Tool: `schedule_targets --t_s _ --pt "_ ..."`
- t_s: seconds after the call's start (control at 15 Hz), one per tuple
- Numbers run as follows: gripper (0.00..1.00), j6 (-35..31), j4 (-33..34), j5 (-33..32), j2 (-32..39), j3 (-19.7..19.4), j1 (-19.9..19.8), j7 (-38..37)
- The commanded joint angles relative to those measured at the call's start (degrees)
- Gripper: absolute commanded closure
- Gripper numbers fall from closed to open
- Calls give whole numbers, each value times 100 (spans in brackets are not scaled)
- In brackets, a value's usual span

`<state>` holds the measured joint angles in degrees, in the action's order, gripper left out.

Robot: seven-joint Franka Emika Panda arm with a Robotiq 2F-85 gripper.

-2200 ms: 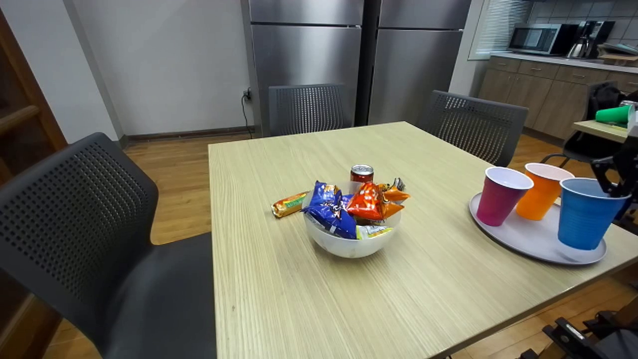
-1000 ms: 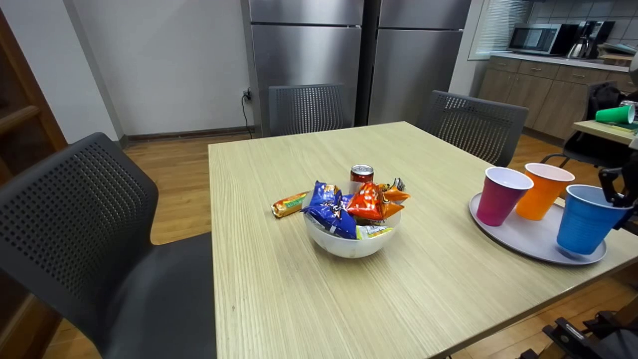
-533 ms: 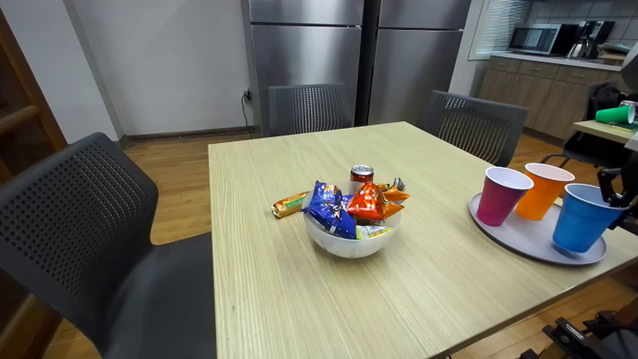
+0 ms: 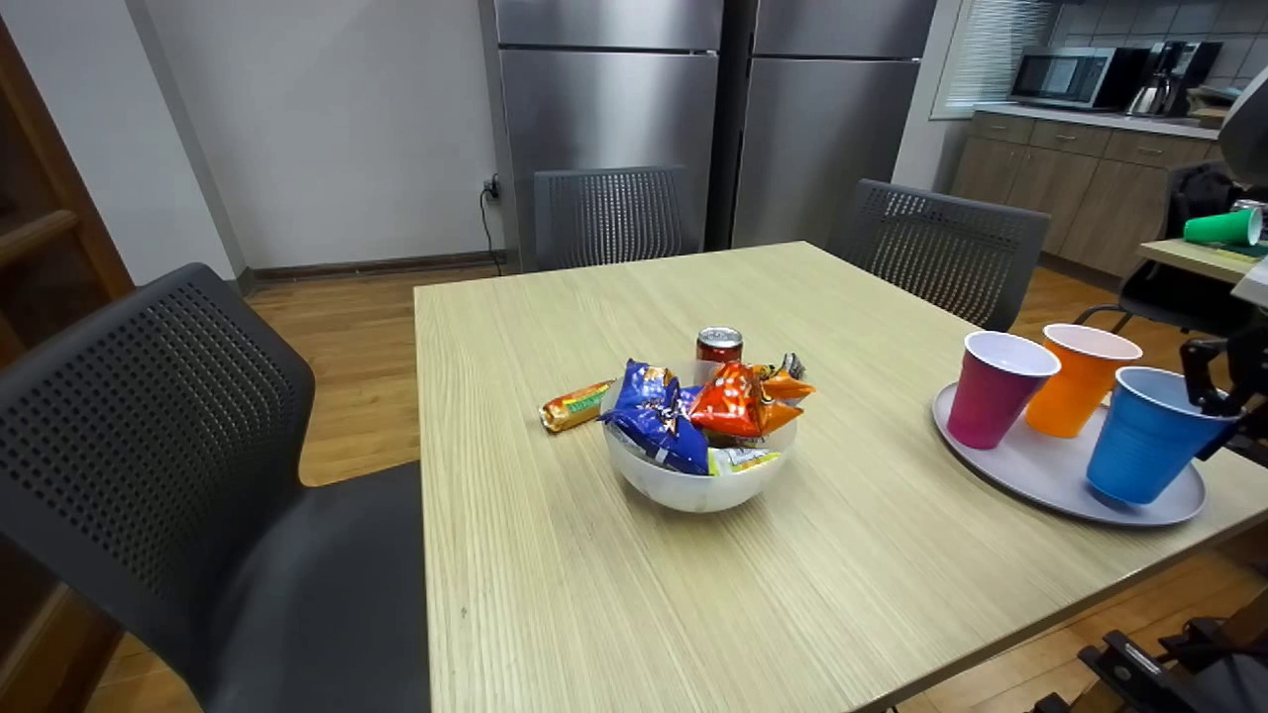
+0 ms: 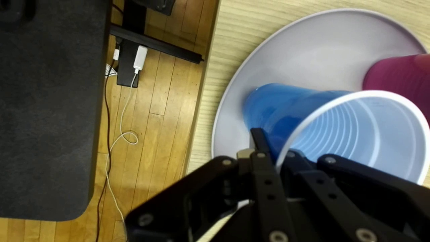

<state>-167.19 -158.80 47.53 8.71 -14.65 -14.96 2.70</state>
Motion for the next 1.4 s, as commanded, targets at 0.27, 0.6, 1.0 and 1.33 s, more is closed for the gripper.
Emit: schedule_targets --t_s 0.27,0.6,1.0,1.33 --pt "100 -142 -12 818 38 164 -48 570" --pt "100 -130 -7 1156 65 166 -54 787" --pt "67 -125 32 1558 117 165 -48 1057" --pt "29 -118 43 1839 138 151 -47 1266"
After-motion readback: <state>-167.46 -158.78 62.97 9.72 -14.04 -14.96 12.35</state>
